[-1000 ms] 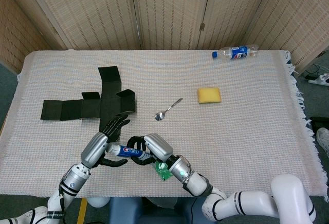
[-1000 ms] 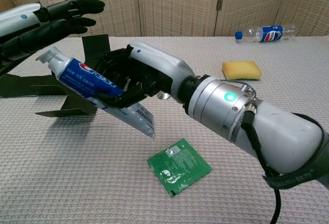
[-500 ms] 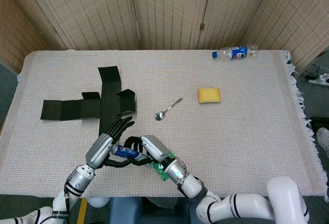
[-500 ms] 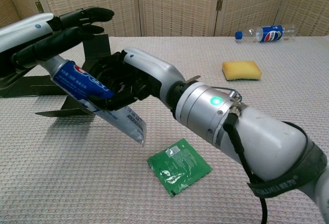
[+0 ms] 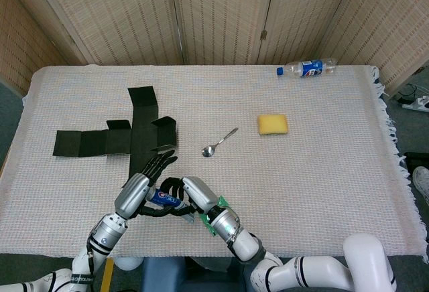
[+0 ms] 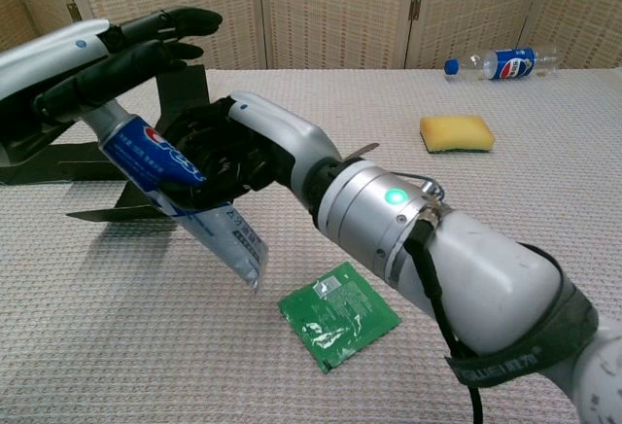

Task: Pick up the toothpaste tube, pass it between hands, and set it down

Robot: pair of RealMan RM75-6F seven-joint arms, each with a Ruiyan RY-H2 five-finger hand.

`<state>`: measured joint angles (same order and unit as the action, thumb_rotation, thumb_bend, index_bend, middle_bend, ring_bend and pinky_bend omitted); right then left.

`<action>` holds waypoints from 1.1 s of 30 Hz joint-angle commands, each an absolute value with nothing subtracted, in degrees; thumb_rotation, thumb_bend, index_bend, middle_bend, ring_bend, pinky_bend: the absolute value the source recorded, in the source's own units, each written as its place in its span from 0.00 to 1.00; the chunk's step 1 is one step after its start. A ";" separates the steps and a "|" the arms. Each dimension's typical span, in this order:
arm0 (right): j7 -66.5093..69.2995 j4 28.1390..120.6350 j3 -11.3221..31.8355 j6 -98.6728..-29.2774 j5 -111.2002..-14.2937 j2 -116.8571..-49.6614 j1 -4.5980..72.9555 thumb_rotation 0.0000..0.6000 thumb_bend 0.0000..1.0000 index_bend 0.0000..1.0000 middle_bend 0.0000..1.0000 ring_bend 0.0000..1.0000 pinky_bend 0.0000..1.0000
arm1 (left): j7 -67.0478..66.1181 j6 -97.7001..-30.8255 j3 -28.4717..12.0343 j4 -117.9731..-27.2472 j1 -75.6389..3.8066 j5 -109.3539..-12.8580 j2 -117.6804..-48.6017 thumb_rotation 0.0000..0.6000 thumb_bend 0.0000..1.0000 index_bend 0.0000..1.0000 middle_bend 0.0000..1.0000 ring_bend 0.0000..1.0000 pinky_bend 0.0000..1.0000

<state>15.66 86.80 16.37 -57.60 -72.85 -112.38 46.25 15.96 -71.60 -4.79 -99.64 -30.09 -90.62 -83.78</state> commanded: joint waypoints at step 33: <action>-15.55 91.50 7.69 -45.76 -65.05 -86.26 47.69 1.00 1.00 0.68 0.59 0.60 0.55 | 6.89 -74.46 -4.98 -98.92 -24.06 -82.89 -69.76 0.29 0.15 0.00 0.00 0.00 0.00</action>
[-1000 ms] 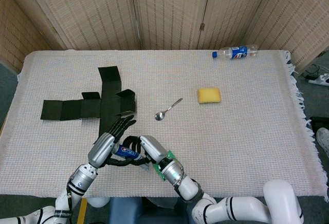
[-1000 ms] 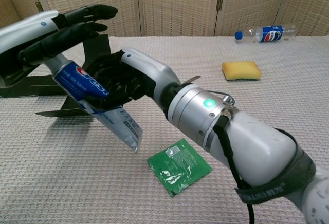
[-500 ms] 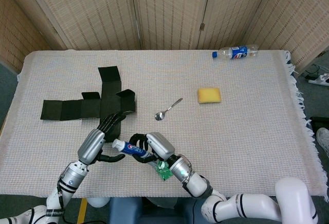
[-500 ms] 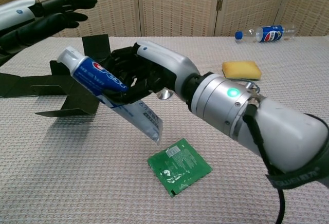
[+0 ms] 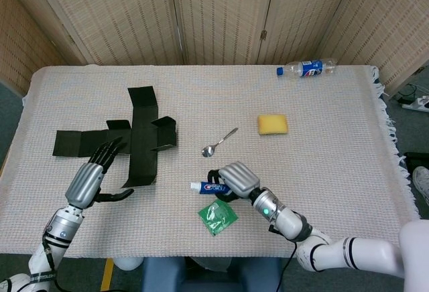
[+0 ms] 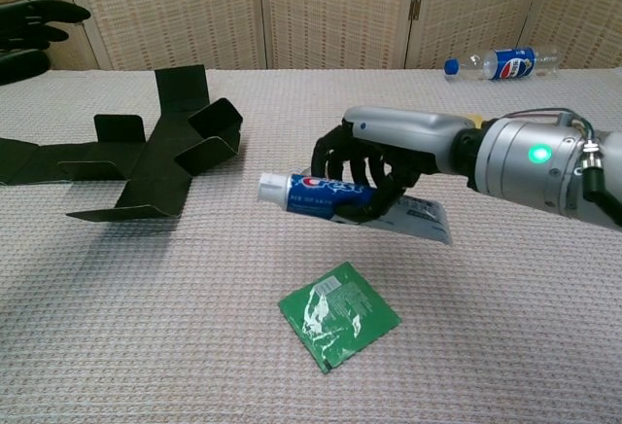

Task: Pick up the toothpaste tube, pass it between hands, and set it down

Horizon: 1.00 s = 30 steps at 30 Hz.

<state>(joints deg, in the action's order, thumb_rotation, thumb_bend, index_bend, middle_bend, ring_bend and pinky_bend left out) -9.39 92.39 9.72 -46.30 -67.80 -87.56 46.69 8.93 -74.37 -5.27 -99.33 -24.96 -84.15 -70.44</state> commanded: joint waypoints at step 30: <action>-14.28 100.09 0.20 -73.54 -78.02 -70.63 30.73 1.00 0.83 0.16 0.26 0.34 0.33 | -2.93 -81.29 -5.72 -90.73 -16.64 -78.33 -68.34 1.00 0.17 0.10 0.13 0.09 0.00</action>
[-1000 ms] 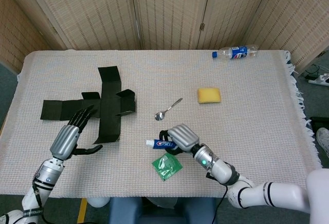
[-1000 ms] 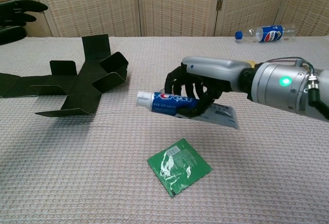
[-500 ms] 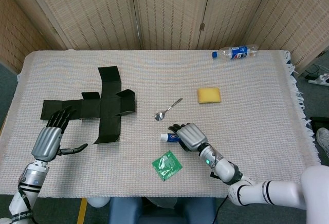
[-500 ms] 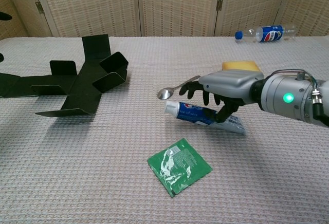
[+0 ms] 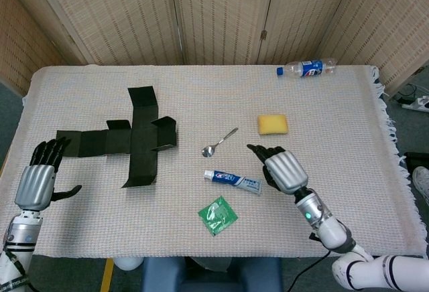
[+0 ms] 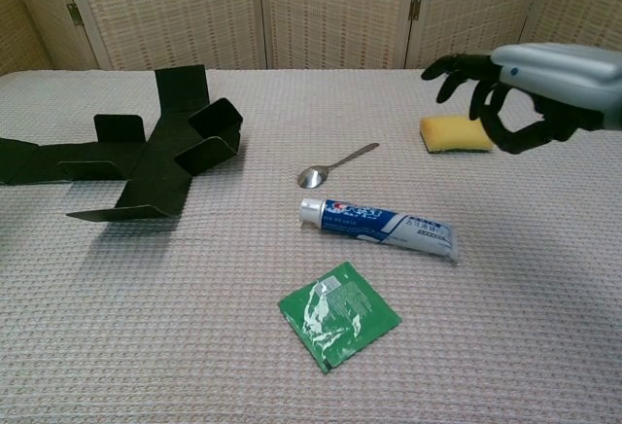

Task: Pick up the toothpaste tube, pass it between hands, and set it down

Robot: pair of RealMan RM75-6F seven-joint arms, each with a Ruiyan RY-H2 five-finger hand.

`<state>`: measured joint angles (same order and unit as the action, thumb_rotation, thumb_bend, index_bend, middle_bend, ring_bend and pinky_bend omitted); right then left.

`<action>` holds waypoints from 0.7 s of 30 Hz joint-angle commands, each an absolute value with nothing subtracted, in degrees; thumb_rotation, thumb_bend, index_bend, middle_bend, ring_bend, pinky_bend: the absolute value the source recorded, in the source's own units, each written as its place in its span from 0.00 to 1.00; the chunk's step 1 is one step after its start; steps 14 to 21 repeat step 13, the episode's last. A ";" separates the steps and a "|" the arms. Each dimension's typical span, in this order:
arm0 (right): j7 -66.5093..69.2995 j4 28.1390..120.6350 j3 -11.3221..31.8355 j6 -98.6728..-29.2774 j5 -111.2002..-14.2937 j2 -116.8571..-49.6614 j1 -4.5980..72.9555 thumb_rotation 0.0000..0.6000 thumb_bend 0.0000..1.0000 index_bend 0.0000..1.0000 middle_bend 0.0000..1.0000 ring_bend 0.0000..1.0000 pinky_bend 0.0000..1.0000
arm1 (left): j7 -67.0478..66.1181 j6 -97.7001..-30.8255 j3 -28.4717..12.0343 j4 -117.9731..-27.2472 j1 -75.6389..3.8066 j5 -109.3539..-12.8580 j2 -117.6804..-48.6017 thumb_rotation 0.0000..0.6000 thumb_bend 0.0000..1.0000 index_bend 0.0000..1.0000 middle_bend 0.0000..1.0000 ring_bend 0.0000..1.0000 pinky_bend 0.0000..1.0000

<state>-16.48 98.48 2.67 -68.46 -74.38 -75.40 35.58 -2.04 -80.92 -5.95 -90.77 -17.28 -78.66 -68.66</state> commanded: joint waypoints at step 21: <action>-5.99 100.13 -5.47 -88.23 -84.05 -61.54 15.02 1.00 0.83 0.21 0.27 0.34 0.33 | -11.37 -86.48 -2.46 -96.22 -9.77 -77.19 -65.55 1.00 0.17 0.12 0.14 0.09 0.00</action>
